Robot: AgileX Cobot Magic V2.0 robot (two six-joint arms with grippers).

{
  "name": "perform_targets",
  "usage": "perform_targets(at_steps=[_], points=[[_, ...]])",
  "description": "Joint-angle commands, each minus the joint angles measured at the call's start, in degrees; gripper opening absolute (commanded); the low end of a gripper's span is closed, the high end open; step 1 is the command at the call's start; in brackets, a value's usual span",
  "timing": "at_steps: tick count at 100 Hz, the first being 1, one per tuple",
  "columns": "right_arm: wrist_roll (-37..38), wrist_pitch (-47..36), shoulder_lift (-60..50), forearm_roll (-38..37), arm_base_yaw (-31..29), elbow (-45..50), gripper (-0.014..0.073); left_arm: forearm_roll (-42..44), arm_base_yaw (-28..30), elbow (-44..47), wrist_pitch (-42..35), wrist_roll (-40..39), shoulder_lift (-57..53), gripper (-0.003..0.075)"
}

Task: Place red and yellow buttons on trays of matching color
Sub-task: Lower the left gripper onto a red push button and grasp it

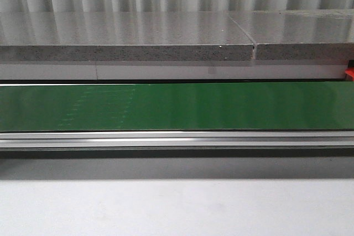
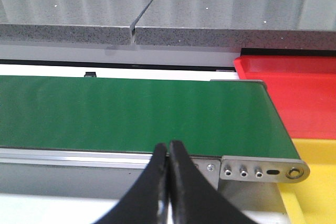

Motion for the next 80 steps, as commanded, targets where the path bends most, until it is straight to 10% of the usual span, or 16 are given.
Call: perform_targets(at_steps=[1, 80], points=[[-0.3, -4.8, -0.5, -0.3, 0.0, -0.9, -0.0092, -0.4, 0.1, -2.0, -2.9, -3.9, 0.4, 0.0694], [-0.3, -4.8, -0.5, -0.3, 0.0, -0.9, -0.0092, 0.8, 18.0, -2.0, -7.5, -11.3, 21.2, 0.0636]])
